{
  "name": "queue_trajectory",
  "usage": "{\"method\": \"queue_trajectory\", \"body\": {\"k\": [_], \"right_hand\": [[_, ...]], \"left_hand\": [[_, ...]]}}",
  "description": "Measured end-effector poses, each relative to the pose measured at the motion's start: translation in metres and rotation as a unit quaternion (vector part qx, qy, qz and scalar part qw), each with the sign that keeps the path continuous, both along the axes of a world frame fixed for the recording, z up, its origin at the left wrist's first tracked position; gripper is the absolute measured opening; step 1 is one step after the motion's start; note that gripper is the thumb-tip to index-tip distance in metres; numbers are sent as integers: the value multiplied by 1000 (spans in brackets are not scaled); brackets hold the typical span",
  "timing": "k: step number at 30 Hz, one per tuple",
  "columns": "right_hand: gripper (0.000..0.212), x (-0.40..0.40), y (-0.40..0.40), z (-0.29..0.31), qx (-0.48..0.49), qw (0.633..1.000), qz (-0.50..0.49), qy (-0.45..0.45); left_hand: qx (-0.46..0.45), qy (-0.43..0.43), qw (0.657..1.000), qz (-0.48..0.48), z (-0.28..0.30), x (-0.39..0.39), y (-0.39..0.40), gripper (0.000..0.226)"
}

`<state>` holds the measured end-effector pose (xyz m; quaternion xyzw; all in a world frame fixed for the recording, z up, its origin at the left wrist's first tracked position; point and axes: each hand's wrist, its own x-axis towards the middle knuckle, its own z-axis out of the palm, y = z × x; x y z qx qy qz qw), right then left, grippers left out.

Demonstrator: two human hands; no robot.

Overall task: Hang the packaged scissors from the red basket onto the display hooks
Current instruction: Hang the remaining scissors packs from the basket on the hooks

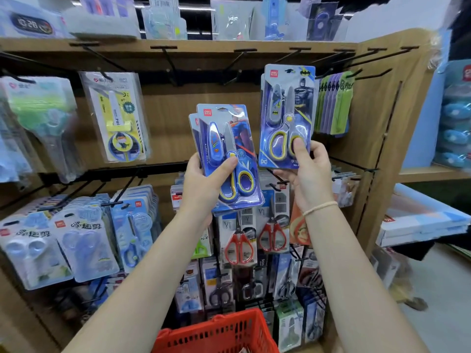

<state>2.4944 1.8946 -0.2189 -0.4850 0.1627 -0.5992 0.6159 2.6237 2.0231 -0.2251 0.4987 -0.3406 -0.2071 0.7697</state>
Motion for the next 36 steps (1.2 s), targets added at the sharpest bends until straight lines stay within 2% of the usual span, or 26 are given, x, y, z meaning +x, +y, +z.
{"method": "queue_trajectory", "body": {"k": [7,11,16,18,20,23,27,31,33,36], "right_hand": [[21,5,-6,6,19,1000,-7,8],[28,6,-7,-1,63,998,-4,16],[78,6,0,-16,120,991,51,38],[85,7,5,-21,118,989,56,64],[69,8,11,-25,81,990,27,112],[25,8,20,-24,-23,980,8,196],[20,12,36,-19,-79,970,87,213],[18,14,37,-21,-116,963,82,229],[16,14,37,-22,-114,967,89,212],[17,15,34,-25,-74,977,94,179]], "left_hand": [[-7,-5,1000,2,3,1,-1,45],[-9,-4,1000,-2,2,1,-2,42],[-8,-5,1000,4,-2,2,-1,45],[-10,-3,1000,6,-3,3,-1,45],[-14,-2,1000,9,-5,4,-1,45],[-26,3,1000,17,-6,5,-2,41],[-30,-2,999,17,-6,5,-2,46],[-26,-9,1000,3,-5,6,-1,55],[-24,-12,1000,-1,-5,7,-1,58],[-16,-13,1000,5,-6,11,-1,45]]}}
